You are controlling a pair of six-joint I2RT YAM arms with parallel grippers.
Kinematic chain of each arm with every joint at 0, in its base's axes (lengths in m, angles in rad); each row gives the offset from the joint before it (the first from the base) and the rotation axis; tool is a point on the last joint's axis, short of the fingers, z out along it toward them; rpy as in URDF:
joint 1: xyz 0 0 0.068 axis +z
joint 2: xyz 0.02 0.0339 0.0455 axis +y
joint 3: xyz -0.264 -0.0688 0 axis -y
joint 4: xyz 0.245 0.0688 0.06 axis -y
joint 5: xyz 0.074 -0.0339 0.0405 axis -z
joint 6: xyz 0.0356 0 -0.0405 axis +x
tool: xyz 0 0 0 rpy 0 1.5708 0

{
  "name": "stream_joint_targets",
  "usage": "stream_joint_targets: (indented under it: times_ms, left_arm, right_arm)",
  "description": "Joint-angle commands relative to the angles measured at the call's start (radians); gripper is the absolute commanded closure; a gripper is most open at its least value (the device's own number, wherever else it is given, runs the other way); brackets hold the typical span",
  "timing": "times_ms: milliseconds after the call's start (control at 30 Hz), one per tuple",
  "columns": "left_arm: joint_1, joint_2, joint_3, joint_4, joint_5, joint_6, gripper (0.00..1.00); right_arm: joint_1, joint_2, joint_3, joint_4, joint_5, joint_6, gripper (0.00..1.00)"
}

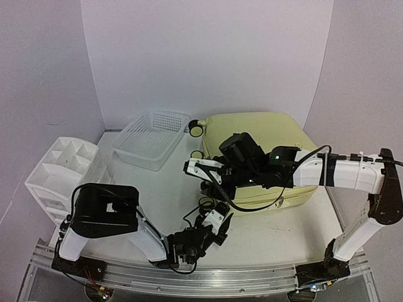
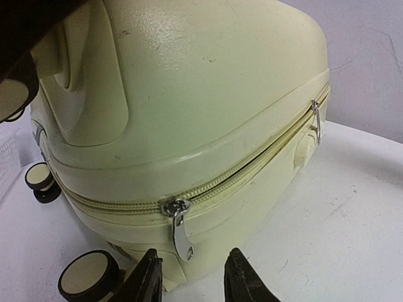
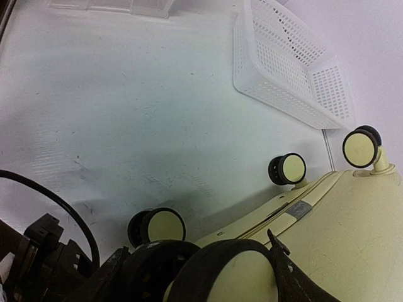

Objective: Open, take out, and arrange the luggage

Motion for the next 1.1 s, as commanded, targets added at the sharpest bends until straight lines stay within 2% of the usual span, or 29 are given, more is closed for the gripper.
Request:
stream_joint_targets:
  times_ms: [0, 500, 867, 1067]
  left_arm:
    - [0.001, 0.022, 0.069, 0.054, -0.027, 0.03, 0.67]
    - [0.004, 0.076, 0.174, 0.042, -0.154, 0.14, 0.76]
    - [0.013, 0.075, 0.208, -0.002, -0.204, 0.164, 0.93]
    - [0.022, 0.04, 0.141, -0.015, -0.229, 0.122, 1.0]
  right_arm:
    - [-0.042, -0.02, 0.078, 0.08, 0.117, 0.086, 0.88]
    - [-0.041, -0.021, 0.083, 0.064, 0.112, 0.086, 0.91]
    - [-0.04, -0.031, 0.082, 0.056, 0.107, 0.098, 0.94]
    - [-0.041, -0.054, 0.05, 0.057, 0.107, 0.103, 0.96]
